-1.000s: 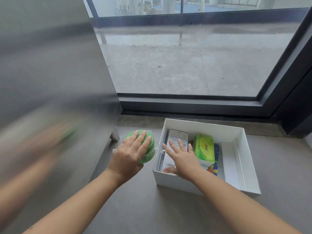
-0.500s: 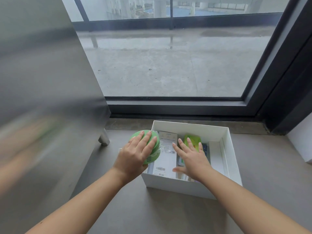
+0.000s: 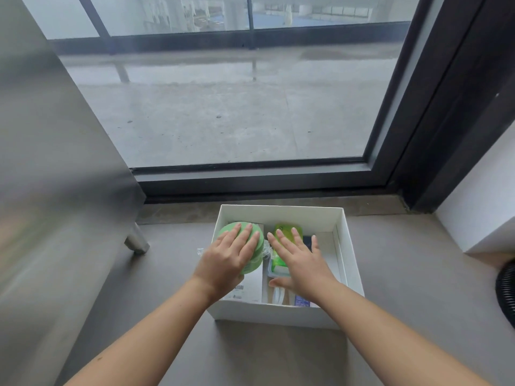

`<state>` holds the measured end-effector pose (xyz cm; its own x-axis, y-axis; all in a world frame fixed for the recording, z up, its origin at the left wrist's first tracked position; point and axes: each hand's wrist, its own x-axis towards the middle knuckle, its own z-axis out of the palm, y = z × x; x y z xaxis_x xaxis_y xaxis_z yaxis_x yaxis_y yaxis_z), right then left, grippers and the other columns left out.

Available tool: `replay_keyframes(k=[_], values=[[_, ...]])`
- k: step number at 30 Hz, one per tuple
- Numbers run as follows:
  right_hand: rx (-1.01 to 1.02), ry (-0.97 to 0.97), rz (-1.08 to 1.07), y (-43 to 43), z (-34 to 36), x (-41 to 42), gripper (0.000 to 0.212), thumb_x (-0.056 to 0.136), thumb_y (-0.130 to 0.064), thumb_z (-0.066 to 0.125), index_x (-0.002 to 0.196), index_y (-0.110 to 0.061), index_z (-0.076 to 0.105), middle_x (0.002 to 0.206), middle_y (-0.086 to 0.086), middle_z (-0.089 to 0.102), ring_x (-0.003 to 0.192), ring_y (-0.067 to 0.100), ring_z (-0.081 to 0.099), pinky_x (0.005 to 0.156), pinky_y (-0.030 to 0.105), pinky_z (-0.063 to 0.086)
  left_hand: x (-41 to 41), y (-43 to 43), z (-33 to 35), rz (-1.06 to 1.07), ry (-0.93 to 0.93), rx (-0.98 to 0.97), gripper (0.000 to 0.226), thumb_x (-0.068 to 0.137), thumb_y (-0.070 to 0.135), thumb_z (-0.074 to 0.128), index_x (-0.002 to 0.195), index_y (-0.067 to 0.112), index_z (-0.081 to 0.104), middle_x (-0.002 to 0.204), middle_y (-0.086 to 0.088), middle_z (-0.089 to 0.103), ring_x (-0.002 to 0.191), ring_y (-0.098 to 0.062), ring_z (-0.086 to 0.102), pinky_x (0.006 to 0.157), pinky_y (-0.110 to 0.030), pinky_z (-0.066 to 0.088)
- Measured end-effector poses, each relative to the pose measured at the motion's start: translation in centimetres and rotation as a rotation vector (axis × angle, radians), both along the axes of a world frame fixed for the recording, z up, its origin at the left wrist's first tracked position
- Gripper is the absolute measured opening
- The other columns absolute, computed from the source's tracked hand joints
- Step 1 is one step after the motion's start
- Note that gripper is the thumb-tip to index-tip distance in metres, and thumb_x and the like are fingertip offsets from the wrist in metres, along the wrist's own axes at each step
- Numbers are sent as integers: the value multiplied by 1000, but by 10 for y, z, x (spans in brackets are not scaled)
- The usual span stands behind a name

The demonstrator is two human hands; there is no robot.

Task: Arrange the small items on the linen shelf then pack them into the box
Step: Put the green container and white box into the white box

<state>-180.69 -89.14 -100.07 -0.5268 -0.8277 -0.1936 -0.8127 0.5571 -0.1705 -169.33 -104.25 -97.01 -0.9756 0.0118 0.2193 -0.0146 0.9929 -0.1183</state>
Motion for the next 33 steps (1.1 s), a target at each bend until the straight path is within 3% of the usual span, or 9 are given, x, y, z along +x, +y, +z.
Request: replay_keyframes(k=[11, 15, 19, 22, 25, 27, 29, 31, 33], values=[[101, -40, 53, -8, -13, 1, 88, 87, -59, 44, 146, -29, -13, 156, -7, -11, 141, 24, -17, 109, 54, -11, -17, -4, -22, 48, -161, -68, 79, 21, 8, 87, 97, -4, 71, 101, -21, 69, 87, -36, 68, 65, -41, 58], [100, -47, 71, -14, -21, 2, 88, 86, -59, 45, 147, -29, -11, 156, -7, -9, 142, 25, -16, 109, 56, -11, -21, -9, -25, 61, -149, -105, 51, 46, 10, 77, 95, -2, 72, 100, -21, 69, 88, -36, 68, 64, -41, 58], [91, -59, 67, -20, -28, 3, 90, 86, -60, 45, 148, -25, -11, 156, -7, -9, 141, 25, -16, 108, 56, -12, -25, -8, -26, 82, -199, -129, 71, 32, 10, 90, 99, -3, 71, 104, -22, 68, 95, -36, 66, 70, -43, 57], [84, -67, 55, -23, -31, 2, 90, 86, -60, 44, 147, -24, -11, 156, -8, -11, 141, 25, -17, 109, 55, -11, -25, -10, -34, 101, -210, -75, 69, 42, 14, 92, 105, -2, 69, 112, -22, 64, 103, -34, 63, 77, -40, 56], [68, -70, 42, -25, -32, 2, 91, 87, -60, 44, 147, -23, -12, 156, -8, -11, 141, 25, -17, 109, 55, -11, -26, -18, -49, 130, -226, -82, 68, 92, 18, 56, 144, -2, 17, 150, -26, 14, 139, -36, 17, 113, -36, 17], [63, -64, 33, -26, -32, 2, 91, 87, -61, 44, 147, -22, -12, 156, -8, -12, 141, 24, -17, 109, 54, -12, -27, -24, -56, 128, -310, -67, 59, 103, 20, 26, 143, 8, -15, 149, -9, -23, 141, -29, -15, 112, -34, -10], [49, -44, 25, -26, -31, 2, 92, 87, -60, 45, 147, -22, -13, 156, -7, -13, 141, 24, -17, 109, 53, -12, -27, -26, -60, 123, -301, -69, 58, 103, 24, 22, 143, 10, -19, 142, -2, -31, 139, -28, -20, 109, -35, -17], [20, -10, 21, -27, -31, 2, 92, 87, -59, 45, 146, -23, -14, 155, -6, -14, 141, 25, -17, 109, 53, -12, -25, -28, -55, 174, -331, -75, 62, 102, 30, 29, 145, 9, -11, 146, -6, -24, 139, -31, -16, 107, -37, -19], [-4, 29, 35, -29, -30, 2, 90, 88, -58, 45, 146, -26, -15, 155, -6, -15, 141, 26, -17, 109, 53, -13, -21, -27, -43, 155, -264, -104, 74, 90, 35, 58, 144, 1, 20, 151, -19, 12, 139, -37, 12, 111, -48, 5]])
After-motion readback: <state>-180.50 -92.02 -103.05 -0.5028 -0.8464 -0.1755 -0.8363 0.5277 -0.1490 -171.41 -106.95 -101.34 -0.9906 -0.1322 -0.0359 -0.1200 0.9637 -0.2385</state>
